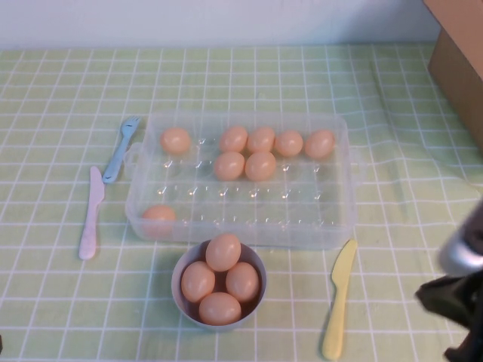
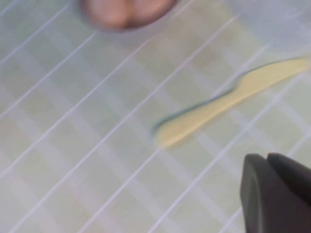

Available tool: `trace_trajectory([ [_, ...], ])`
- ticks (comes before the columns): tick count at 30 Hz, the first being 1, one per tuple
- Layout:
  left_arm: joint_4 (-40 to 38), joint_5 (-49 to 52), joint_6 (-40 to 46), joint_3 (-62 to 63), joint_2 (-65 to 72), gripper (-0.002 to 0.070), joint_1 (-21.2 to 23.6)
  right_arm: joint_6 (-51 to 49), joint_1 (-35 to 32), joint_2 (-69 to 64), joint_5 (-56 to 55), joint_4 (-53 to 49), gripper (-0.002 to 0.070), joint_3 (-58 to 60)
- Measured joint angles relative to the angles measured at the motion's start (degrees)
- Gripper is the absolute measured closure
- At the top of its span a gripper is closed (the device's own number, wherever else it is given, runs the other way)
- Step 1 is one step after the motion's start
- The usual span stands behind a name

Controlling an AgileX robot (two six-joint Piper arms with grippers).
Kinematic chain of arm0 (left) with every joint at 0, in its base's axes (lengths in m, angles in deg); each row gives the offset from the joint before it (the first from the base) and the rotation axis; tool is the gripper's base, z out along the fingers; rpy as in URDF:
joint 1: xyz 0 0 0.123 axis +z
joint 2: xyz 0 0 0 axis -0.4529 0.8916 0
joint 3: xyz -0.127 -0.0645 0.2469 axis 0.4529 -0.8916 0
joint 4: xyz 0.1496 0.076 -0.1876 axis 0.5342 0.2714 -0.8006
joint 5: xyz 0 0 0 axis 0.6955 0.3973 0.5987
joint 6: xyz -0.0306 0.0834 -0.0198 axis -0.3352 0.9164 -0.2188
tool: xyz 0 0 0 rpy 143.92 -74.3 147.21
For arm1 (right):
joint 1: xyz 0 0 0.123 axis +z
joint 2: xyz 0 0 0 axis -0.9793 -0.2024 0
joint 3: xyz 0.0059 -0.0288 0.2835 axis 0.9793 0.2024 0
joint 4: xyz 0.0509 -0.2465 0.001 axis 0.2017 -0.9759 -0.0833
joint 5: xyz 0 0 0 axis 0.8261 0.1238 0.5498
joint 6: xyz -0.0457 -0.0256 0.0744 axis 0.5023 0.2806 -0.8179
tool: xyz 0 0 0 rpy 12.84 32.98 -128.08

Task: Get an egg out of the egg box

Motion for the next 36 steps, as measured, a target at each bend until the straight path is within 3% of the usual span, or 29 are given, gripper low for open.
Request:
trace_trajectory([
  [8,0.0,0.0,0.0,0.0,0.0,0.0678,0.0,0.02,-16.63,22.58,-33.24,4.14,0.0694,26.81],
  [13,0.0,0.0,0.0,0.0,0.0,0.0678,0.0,0.02,-23.0,35.1,-41.42,5.14,0.0694,38.79],
  [25,0.0,0.0,0.0,0.0,0.0,0.0678,0.0,0.02,-33.75,53.28,-35.08,5.12,0.0694,45.72],
  [36,0.0,0.0,0.0,0.0,0.0,0.0678,0.0,0.02,-36.68,54.22,-26.44,4.89,0.0694,45.72],
])
